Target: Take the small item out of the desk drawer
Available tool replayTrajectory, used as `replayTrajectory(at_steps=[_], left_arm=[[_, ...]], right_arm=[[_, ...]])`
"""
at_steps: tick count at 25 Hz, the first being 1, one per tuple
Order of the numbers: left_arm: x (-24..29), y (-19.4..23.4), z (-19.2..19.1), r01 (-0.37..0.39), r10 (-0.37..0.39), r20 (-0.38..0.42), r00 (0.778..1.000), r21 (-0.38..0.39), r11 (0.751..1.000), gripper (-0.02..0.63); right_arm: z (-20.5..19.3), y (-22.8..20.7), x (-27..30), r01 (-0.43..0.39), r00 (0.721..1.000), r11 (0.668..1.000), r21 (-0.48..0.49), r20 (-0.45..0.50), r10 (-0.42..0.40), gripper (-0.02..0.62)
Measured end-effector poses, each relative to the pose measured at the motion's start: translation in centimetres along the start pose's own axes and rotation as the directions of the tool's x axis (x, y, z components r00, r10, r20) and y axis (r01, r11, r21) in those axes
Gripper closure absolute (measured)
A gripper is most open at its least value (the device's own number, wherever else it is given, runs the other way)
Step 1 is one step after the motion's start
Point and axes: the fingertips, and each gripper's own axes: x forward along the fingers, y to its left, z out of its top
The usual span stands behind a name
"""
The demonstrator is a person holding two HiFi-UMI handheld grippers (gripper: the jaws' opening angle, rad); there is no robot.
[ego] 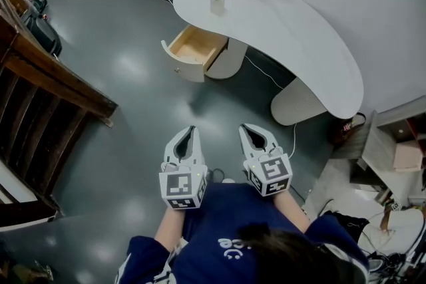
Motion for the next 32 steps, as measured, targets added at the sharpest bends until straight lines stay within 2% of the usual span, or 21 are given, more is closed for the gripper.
replayTrajectory(at_steps=[5,14,25,32], left_arm=[[3.0,3.9,1.1,0.027,-0.027,0.002,1.0,-0.006,1.0,0.601],[6.8,7.6,2.1,0.115,-0.114,-0.03,0.993,0.019,0.993,0.601],[7.3,10.1,2.0,0.076,-0.076,-0.044,0.996,0.011,0.997,0.601],[9.3,11.6,2.5,0.013,-0.013,-0.032,0.999,0.004,1.0,0.601]], right_arm=[[1.3,0.4,3.9,0.043,0.999,0.999,0.011,-0.013,-0.043,0.588],[2.0,0.9,8.5,0.106,0.994,0.993,0.054,-0.043,-0.104,0.588],[2.8,0.5,11.2,0.097,0.995,0.993,0.066,-0.037,-0.095,0.588],[3.6,-0.9,14.2,0.043,0.999,0.997,0.058,-0.027,-0.041,0.588]])
